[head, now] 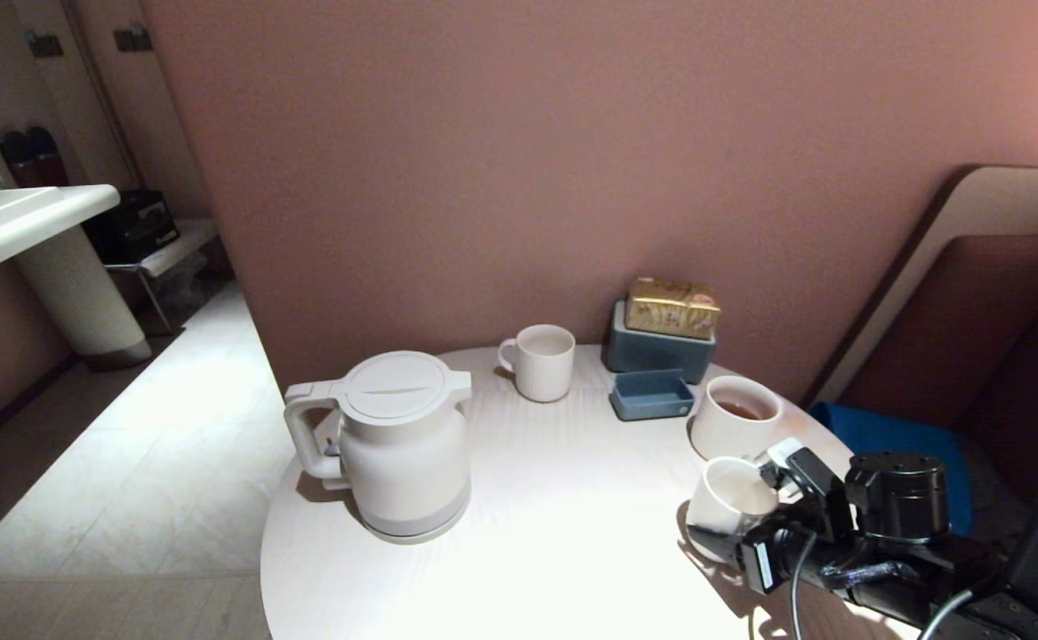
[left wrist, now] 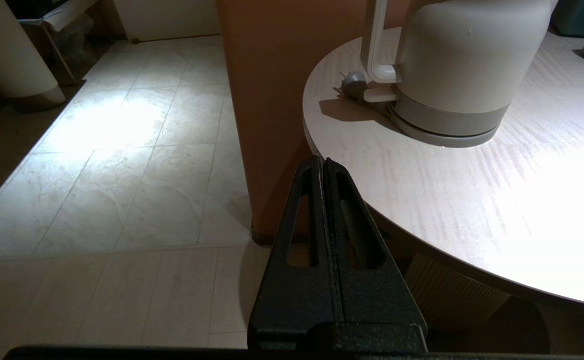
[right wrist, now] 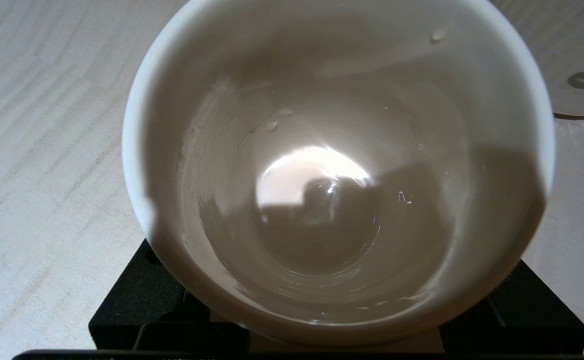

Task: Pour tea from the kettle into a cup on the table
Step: Put the cup down on the table

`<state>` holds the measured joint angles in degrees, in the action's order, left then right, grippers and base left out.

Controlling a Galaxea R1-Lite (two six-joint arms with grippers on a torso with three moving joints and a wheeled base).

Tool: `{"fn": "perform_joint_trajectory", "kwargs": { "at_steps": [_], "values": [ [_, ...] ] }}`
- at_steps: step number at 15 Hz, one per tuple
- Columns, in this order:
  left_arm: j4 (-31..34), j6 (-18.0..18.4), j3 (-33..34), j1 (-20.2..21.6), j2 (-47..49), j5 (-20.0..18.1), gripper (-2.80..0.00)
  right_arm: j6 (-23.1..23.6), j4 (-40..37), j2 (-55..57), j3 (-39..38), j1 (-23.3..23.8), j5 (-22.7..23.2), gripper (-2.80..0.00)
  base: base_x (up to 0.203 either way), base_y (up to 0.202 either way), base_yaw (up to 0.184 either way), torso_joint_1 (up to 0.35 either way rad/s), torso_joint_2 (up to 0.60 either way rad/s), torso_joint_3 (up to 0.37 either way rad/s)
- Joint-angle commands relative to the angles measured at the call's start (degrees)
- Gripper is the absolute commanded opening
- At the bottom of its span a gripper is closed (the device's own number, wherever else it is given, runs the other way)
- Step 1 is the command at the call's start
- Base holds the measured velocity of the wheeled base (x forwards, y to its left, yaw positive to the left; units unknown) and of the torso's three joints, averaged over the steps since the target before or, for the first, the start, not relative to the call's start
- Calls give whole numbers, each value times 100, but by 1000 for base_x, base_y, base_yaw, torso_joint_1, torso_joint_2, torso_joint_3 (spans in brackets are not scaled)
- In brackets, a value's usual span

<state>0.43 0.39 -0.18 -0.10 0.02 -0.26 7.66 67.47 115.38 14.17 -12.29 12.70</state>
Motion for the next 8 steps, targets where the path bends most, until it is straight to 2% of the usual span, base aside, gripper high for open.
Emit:
{"fn": "perform_joint_trajectory", "kwargs": {
  "at_steps": [1,2,3,8],
  "values": [
    [1,5,1,1,6,-1,-280,-1,38,28,7,-2,13,-280,0,0,0,0,0,0],
    [1,-1,1,1,6,-1,-280,7,38,39,-2,-2,10,-202,0,0,0,0,0,0],
    [1,5,1,1,6,-1,-280,8,46,37,14,-2,-44,0,0,0,0,0,0,0],
    [1,5,1,1,6,-1,-280,-9,46,-20,7,-10,-101,0,0,0,0,0,0,0]
  ]
}}
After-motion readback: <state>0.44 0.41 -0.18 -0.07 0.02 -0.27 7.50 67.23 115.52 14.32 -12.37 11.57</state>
